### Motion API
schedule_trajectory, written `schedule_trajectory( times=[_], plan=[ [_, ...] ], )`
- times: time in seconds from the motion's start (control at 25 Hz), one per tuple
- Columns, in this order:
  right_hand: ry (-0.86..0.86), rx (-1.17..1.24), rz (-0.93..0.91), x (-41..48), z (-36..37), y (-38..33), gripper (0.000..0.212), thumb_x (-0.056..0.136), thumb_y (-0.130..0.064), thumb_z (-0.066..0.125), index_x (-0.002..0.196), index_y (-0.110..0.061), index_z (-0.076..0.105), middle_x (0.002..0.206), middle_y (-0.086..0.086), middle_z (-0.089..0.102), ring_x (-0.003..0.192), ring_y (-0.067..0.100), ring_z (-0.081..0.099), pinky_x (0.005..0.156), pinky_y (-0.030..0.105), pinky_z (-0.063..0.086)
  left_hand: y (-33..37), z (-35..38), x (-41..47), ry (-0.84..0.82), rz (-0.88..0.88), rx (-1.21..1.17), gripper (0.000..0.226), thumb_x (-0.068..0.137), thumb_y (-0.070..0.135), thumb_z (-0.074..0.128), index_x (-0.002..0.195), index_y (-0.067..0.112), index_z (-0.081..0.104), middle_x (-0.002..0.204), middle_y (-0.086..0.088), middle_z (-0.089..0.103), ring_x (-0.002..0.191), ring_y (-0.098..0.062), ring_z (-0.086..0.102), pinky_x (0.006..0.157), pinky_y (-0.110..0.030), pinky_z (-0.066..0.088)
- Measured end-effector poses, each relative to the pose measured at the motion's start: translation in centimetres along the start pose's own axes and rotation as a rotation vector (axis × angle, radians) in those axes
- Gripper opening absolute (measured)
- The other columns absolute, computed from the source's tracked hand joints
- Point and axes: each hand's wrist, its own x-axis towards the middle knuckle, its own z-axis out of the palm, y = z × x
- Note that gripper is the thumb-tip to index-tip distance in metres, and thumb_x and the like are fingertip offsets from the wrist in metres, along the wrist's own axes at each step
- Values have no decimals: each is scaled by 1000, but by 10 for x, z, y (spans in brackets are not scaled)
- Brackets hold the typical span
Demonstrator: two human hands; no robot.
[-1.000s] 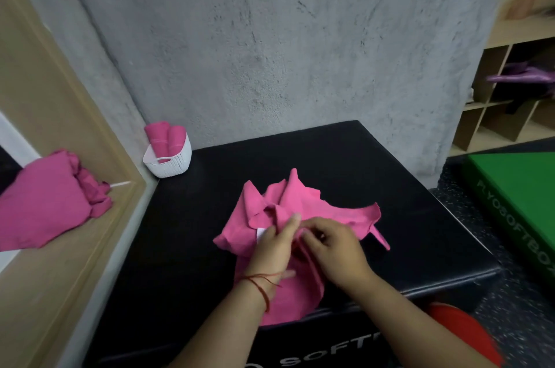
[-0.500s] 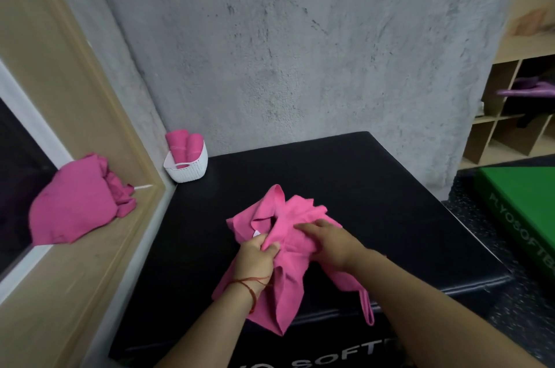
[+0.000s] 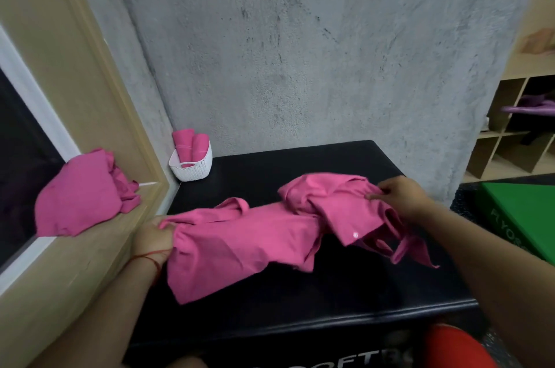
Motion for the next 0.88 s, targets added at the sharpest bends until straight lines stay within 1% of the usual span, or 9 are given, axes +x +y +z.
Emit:
schedule_trajectory(
  times=[0.12,0.2,0.28,0.4,0.48,0.6,0.76,0.84,0.88],
  plan=[
    [-13,-148,194,0,-12,22,53,104,-56,58,72,-14,67,72,4,65,74,25,62,65,33,41,-21,-11,21,92,-41,58,46,81,33,45,94,-1,74,97,-31,71,90,-45,66,77,-42,46],
    [-196,-328,297,-11,-11,33,59,107,-58,48,94,-7,75,88,11,71,83,29,69,66,33,46,-26,1,15,42,-79,143,54,81,40,48,111,1,68,108,-30,69,100,-49,65,84,-47,49],
    [-441,-412,384,-22,-10,34,46,100,-46,62,88,-3,74,74,8,71,62,24,66,55,28,49,-25,25,-6,-28,-17,299,73,71,57,53,131,16,58,132,-22,60,120,-46,57,98,-53,49],
    [-274,-490,257,-23,-6,21,60,69,-67,66,102,-17,73,90,-1,72,82,22,72,75,32,58,-8,63,-41,-352,133,580,108,64,91,60,157,47,26,170,4,17,156,-37,17,121,-60,27],
    [-94,-280,147,-21,10,6,89,62,-87,64,133,-34,60,132,6,60,121,32,62,104,43,51,3,84,-55,-585,67,609,138,45,105,59,161,53,6,173,9,-4,158,-41,6,124,-63,20],
    [-265,-249,97,-25,36,-15,124,64,-89,74,165,-45,19,173,7,14,162,37,13,128,52,16,4,105,-58,-727,23,720,152,35,102,66,158,57,-11,172,0,-20,156,-50,0,121,-70,20],
    [-326,-137,135,-17,72,12,158,35,-100,73,168,-39,14,177,12,2,162,34,17,128,45,25,0,117,-44,-722,66,723,151,45,87,81,158,54,-15,170,-11,10,153,-42,25,120,-60,31],
    [-392,-337,86,-17,90,23,160,35,-106,64,168,-26,23,173,7,23,155,33,34,124,43,31,9,123,-33,-796,109,639,131,66,61,88,164,45,1,165,-4,29,146,-29,40,118,-47,39],
    [-408,-410,44,-20,94,21,136,47,-101,65,157,-25,41,161,6,43,144,31,47,117,39,38,16,128,-26,-833,120,632,116,74,49,87,163,40,14,161,0,38,140,-25,47,115,-41,42]
  ],
)
